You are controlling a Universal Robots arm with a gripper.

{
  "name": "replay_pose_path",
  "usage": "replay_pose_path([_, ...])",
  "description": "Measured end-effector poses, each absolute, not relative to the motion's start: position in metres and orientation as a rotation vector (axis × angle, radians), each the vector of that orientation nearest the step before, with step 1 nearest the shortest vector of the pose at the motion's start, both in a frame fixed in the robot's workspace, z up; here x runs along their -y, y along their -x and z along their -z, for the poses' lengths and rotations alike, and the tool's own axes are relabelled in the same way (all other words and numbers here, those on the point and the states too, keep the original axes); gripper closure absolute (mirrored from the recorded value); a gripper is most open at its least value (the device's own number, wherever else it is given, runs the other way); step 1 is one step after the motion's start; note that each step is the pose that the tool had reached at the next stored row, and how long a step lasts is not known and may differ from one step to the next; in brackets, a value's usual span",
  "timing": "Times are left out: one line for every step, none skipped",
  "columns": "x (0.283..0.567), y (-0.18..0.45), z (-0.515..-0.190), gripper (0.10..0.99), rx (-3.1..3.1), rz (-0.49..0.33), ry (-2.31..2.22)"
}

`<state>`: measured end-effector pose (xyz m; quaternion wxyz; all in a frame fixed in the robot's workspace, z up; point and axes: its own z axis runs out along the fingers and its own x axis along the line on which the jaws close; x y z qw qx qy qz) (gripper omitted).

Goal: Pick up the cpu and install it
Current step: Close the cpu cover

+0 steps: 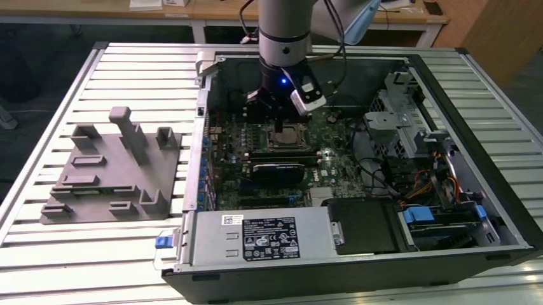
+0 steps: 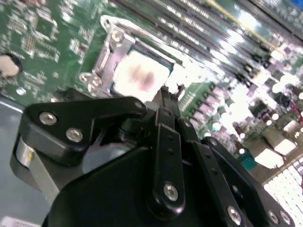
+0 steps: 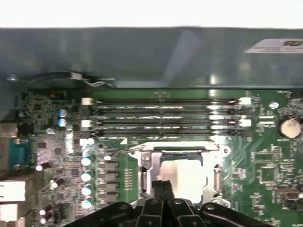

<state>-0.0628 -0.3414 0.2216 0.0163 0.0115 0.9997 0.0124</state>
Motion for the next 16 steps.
replay_pose_path([0.341,0.060,-0.222,0.980,-3.108,-0.039,-0.036])
replay_pose_path([0.341,0.057,-0.222,0.980,-3.108,-0.039,-0.036])
replay_pose_path([0.341,0.054,-0.222,0.980,-3.108,-0.039,-0.036])
replay_pose_path([0.341,0.051,-0.222,0.980,-3.108,-0.039,-0.036])
replay_pose_path([0.341,0.049,-0.222,0.980,-3.108,-0.039,-0.036])
replay_pose_path([0.341,0.047,-0.222,0.980,-3.108,-0.039,-0.036])
replay_pose_path([0.341,0.045,-0.222,0.980,-3.108,-0.039,-0.036])
replay_pose_path([0.341,0.044,-0.222,0.980,-3.108,-0.039,-0.036])
replay_pose_path([0.341,0.044,-0.222,0.980,-3.108,-0.039,-0.036])
replay_pose_path([0.341,0.044,-0.222,0.980,-3.108,-0.039,-0.036])
replay_pose_path([0.341,0.044,-0.222,0.980,-3.108,-0.039,-0.036])
replay_pose_path([0.341,0.044,-0.223,0.980,-3.108,-0.039,-0.036])
replay_pose_path([0.341,0.044,-0.224,0.980,-3.108,-0.039,-0.036])
replay_pose_path([0.341,0.044,-0.226,0.980,-3.108,-0.039,-0.036])
replay_pose_path([0.341,0.044,-0.227,0.980,-3.108,-0.039,-0.036])
replay_pose_path([0.341,0.044,-0.229,0.980,-3.108,-0.039,-0.036])
